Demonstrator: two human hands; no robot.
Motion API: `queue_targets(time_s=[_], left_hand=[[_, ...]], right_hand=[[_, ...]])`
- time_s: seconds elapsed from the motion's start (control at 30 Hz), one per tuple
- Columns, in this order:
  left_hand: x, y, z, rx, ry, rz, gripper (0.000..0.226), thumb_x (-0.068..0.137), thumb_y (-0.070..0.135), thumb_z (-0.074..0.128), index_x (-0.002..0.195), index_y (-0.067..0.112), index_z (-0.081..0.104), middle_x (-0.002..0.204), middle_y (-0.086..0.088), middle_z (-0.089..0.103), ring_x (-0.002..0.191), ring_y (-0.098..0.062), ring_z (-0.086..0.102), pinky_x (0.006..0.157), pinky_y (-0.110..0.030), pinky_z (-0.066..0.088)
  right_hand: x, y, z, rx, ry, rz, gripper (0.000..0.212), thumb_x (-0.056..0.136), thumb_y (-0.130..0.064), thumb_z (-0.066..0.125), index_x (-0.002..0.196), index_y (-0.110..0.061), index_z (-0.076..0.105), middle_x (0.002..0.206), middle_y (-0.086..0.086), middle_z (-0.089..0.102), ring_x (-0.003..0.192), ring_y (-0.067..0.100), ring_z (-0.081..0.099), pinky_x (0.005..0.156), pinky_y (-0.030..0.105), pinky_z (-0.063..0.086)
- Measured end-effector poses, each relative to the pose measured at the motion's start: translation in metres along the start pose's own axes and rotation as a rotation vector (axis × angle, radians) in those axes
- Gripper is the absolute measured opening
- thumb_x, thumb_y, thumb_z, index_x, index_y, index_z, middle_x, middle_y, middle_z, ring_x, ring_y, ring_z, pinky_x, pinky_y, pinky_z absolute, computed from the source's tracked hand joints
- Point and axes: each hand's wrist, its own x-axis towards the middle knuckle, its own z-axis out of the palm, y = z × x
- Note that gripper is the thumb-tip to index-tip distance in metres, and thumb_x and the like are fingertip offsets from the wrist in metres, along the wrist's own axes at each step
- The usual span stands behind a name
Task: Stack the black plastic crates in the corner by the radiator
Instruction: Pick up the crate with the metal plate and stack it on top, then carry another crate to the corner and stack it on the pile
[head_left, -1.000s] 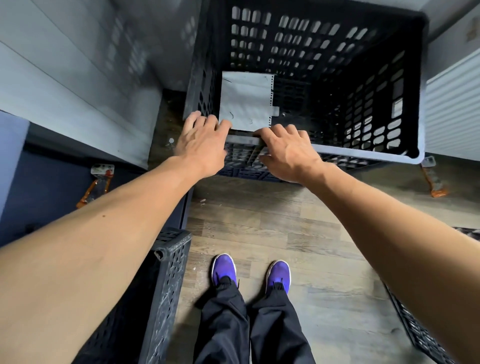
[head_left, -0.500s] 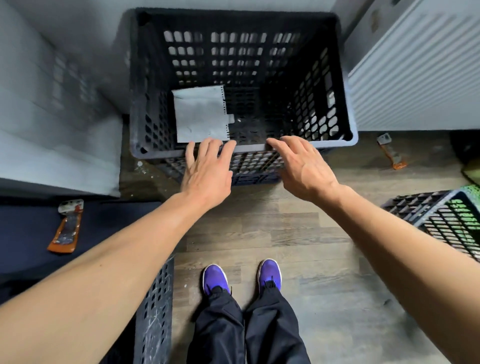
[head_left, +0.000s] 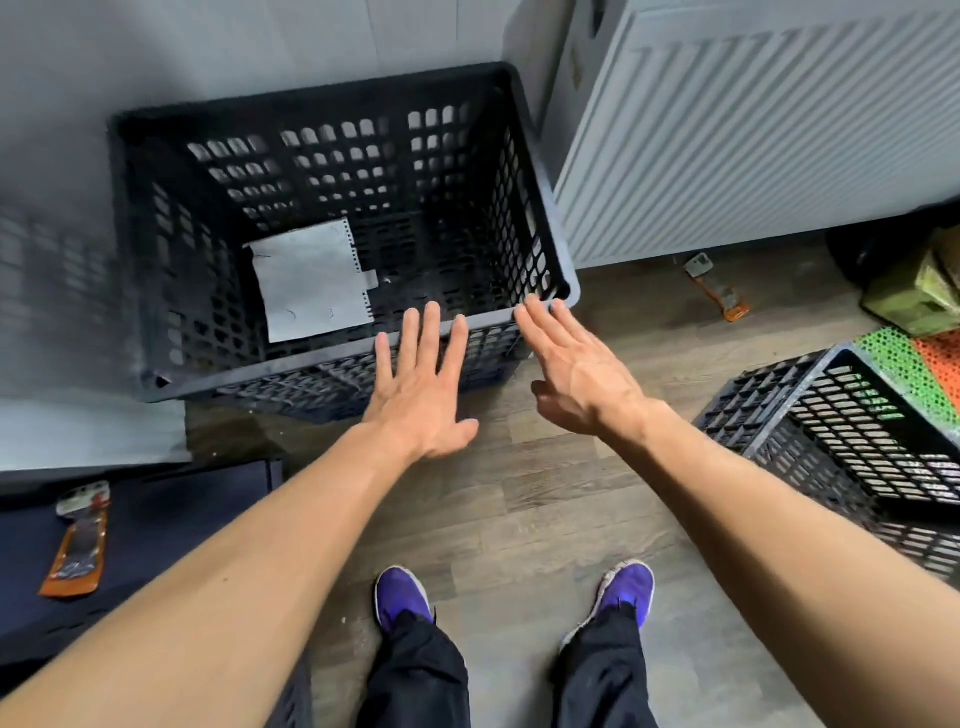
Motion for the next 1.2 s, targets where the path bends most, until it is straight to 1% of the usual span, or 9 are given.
queue_targets(time_s=[0.13,0.23,0.43,0.53,0.63,0.7,0.83,0.97,1.2], left_hand=[[-0.001,0.010,-0.020,0.000,-0.076,-0.070,0.103,0.089,0.052,0.054,0.151,0.024,-0.023,0.155,-0.009,-0.034,0.144,-0.026,-0.029,0.117,-0.055,-0.009],[-0.001,0.043,-0.023,-0.007,0.012,-0.063,0.088,0.094,0.049,0.049,0.155,0.021,-0.009,0.160,-0.010,-0.022,0.147,-0.024,-0.020,0.118,-0.054,-0.007],[0.004,0.135,-0.018,-0.036,0.117,0.045,0.078,0.095,0.043,0.050,0.156,0.022,0.006,0.162,-0.012,0.003,0.149,-0.026,-0.001,0.119,-0.053,0.004],[0.009,0.176,-0.016,-0.042,0.133,0.101,0.072,0.095,0.042,0.050,0.154,0.022,0.015,0.158,-0.012,0.019,0.146,-0.027,0.013,0.116,-0.051,0.019],[0.008,0.222,-0.013,-0.033,0.108,0.172,0.066,0.094,0.041,0.050,0.152,0.021,0.024,0.148,-0.009,0.035,0.135,-0.028,0.035,0.105,-0.045,0.037],[0.007,0.250,-0.008,-0.016,0.071,0.214,0.064,0.094,0.041,0.050,0.150,0.021,0.026,0.142,-0.008,0.041,0.126,-0.029,0.043,0.099,-0.044,0.042],[0.008,0.309,0.012,0.037,-0.002,0.328,0.062,0.093,0.038,0.050,0.149,0.021,0.029,0.138,-0.008,0.044,0.121,-0.030,0.047,0.094,-0.042,0.045],[0.018,0.367,0.039,0.102,-0.060,0.454,0.062,0.092,0.036,0.052,0.148,0.022,0.029,0.138,-0.008,0.045,0.123,-0.030,0.046,0.094,-0.041,0.046],[0.036,0.439,0.106,0.229,-0.197,0.664,0.064,0.091,0.037,0.052,0.149,0.022,0.028,0.137,-0.009,0.045,0.123,-0.031,0.045,0.095,-0.042,0.044]], right_hand=[[-0.006,0.017,-0.012,0.055,-0.009,-0.096,0.091,0.087,-0.021,0.057,0.155,-0.016,-0.003,0.163,0.002,-0.008,0.149,0.018,-0.008,0.122,0.036,0.006],[-0.025,0.041,-0.017,0.190,0.022,-0.069,0.081,0.091,-0.020,0.053,0.156,-0.017,0.005,0.164,0.001,0.002,0.150,0.015,0.001,0.120,0.029,0.007],[-0.081,0.120,-0.009,0.170,-0.011,0.003,0.073,0.094,-0.024,0.052,0.155,-0.020,0.013,0.162,0.001,0.014,0.149,0.018,0.010,0.120,0.035,0.016],[-0.106,0.149,-0.006,0.209,0.030,0.064,0.066,0.094,-0.023,0.053,0.153,-0.019,0.022,0.157,0.004,0.027,0.143,0.025,0.026,0.116,0.039,0.027],[-0.136,0.181,0.005,0.262,0.077,0.134,0.060,0.093,-0.022,0.051,0.149,-0.019,0.030,0.149,0.005,0.038,0.131,0.030,0.035,0.107,0.040,0.036],[-0.156,0.202,0.020,0.296,0.085,0.182,0.058,0.092,-0.022,0.051,0.147,-0.019,0.034,0.145,0.006,0.042,0.126,0.032,0.038,0.103,0.041,0.039],[-0.202,0.248,0.058,0.359,0.066,0.289,0.055,0.092,-0.023,0.052,0.145,-0.021,0.037,0.140,0.005,0.045,0.123,0.031,0.041,0.099,0.044,0.043],[-0.252,0.288,0.101,0.414,0.019,0.416,0.054,0.094,-0.024,0.049,0.146,-0.022,0.035,0.140,0.004,0.043,0.122,0.030,0.040,0.094,0.044,0.046],[-0.313,0.329,0.169,0.554,-0.003,0.645,0.052,0.095,-0.024,0.048,0.145,-0.021,0.035,0.143,0.006,0.042,0.123,0.030,0.039,0.100,0.045,0.042]])
